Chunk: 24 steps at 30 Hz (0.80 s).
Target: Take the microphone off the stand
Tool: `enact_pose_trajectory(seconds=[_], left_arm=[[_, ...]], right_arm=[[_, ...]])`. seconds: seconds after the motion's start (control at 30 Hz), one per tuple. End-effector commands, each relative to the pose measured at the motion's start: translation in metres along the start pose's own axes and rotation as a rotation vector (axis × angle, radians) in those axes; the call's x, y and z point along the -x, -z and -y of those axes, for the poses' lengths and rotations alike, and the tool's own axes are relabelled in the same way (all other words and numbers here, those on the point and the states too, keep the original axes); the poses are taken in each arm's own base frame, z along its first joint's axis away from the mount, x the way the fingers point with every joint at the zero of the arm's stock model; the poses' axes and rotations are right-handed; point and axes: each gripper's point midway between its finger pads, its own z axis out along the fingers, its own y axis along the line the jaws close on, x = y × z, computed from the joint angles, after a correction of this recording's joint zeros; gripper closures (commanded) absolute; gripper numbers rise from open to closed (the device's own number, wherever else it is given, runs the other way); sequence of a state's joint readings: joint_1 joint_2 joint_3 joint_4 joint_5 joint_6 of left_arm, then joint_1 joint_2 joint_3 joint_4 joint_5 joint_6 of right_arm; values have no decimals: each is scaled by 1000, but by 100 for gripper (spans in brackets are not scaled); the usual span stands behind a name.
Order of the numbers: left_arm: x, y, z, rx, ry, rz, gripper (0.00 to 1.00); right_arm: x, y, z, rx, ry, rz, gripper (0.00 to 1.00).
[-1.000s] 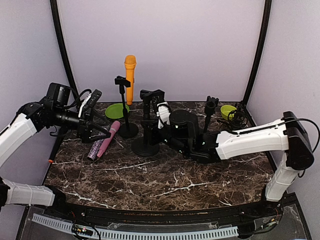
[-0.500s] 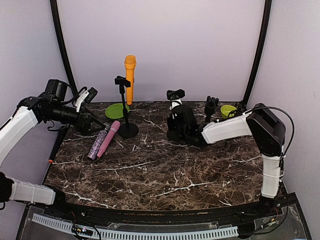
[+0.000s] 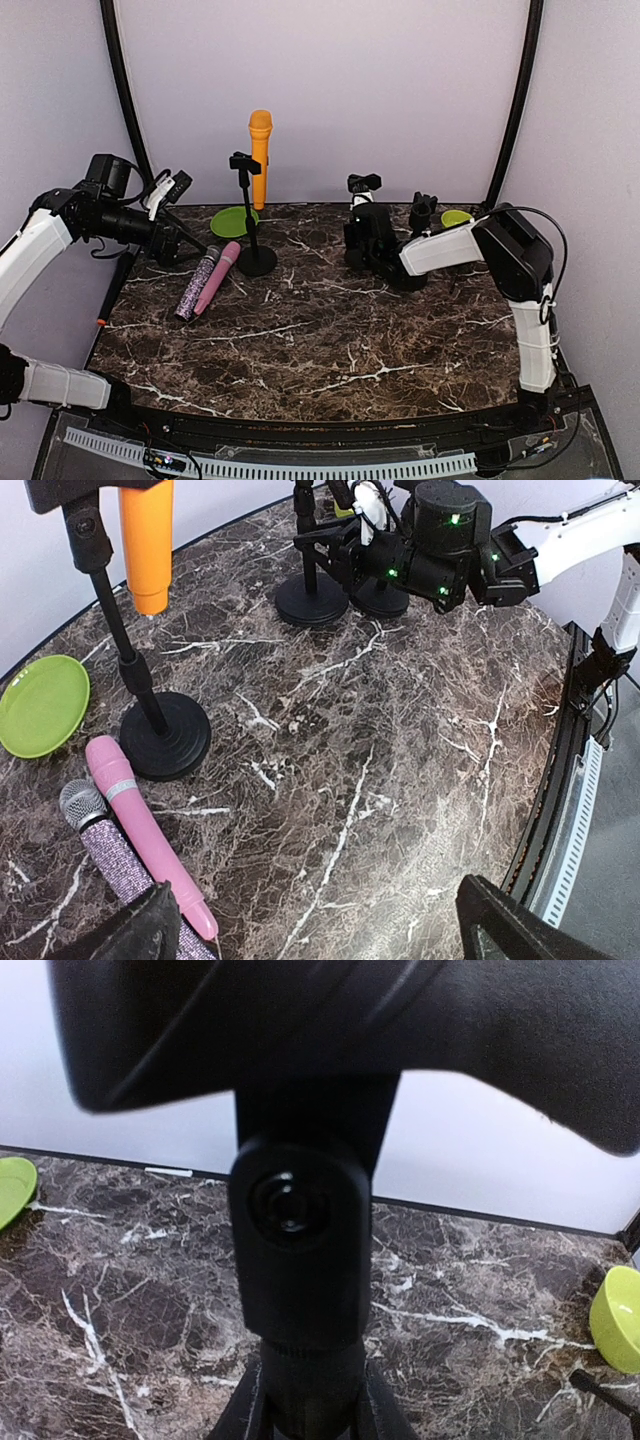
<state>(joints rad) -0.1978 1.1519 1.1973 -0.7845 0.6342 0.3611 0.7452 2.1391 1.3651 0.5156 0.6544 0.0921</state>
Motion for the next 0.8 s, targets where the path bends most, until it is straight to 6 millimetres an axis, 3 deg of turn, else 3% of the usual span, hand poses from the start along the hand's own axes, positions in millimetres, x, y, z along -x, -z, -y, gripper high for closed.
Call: enact_pose_trajectory(seconds=[0.0, 0.03, 0.17, 0.33, 0.53, 0.77], left_arm=[[10, 15, 6, 6, -31, 25, 1], [10, 15, 6, 7, -31, 25, 1], [8, 17, 4, 18, -21, 15, 1], [10, 22, -12, 83, -8, 18, 1], [4, 26, -16, 69, 32, -23, 1], [-3, 28, -17, 53, 58, -112, 1]], right_arm=[[13, -3, -6, 7, -87, 53, 99], [10, -4, -6, 6, -89, 43, 96], [2, 2, -3, 7, -121, 7, 50], [3, 25, -3, 51, -149, -2, 15], [12, 61, -6, 88, -174, -33, 1], [5, 119, -35, 210, -184, -138, 0]])
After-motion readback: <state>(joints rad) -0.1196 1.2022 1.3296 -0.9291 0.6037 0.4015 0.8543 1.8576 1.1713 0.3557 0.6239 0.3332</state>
